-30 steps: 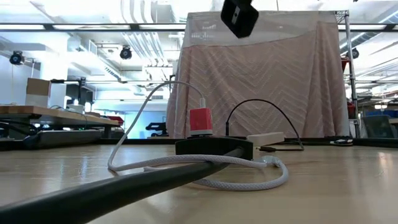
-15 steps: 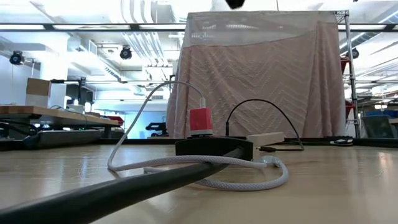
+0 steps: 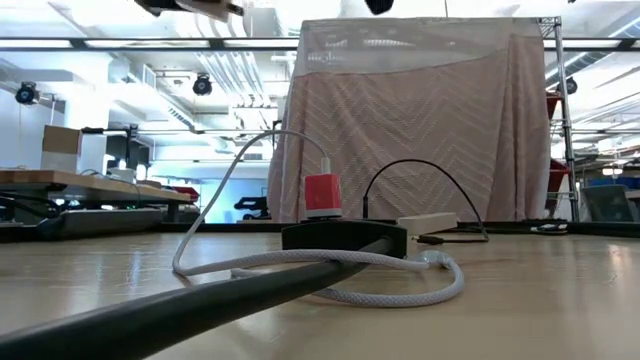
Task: Insert USB
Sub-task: Insert the pink charger adapter into the white outlet extension
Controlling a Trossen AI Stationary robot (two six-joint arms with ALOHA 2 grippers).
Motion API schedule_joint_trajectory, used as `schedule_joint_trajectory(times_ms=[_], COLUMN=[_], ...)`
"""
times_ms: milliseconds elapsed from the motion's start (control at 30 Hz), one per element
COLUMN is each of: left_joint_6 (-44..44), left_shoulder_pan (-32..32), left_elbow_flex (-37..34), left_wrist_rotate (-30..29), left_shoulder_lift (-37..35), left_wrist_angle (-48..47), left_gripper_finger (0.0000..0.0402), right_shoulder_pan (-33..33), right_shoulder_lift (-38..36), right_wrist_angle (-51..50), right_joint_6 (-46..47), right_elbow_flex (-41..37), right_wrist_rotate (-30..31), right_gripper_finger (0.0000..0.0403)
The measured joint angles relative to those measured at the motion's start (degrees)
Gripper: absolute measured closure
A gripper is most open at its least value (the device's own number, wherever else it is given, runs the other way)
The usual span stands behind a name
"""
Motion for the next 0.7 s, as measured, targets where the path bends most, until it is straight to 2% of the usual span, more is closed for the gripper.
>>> schedule_joint_trajectory(times_ms=[133,233,367,533,700], left_joint_6=[0.4,1.0,3.2,5.3,4.3], left_shoulder_pan=[0.0,0.0,0.0,0.1,0.2], left_elbow_flex=[-5.9,-9.4,-13.2,-16.5,-16.3], left_wrist_rotate=[0.2,1.7,5.2,5.6,6.2], left_shoulder_lift=[-4.7,-7.3,-10.1,-11.3,-11.2], left_wrist_angle=[11.1,22.0,32.2,41.4,46.8], left_gripper_finger=[0.0221,0.0222,0.0222,0.0222,0.0222], right_shoulder_pan=[0.0,0.2,2.7,5.4,5.7], right_shoulder_lift=[2.4,4.3,6.9,10.3,12.7], right_wrist_angle=[0.1,2.4,12.7,27.1,34.5], right_joint_6=[0.5,-0.3,-7.6,-16.8,-21.0], right_elbow_flex=[0.1,0.3,0.3,0.3,0.3], right_wrist_rotate=[3.7,4.2,3.7,5.1,5.2], right_gripper_finger=[0.0143,0.0156,0.0175,0.02,0.0217])
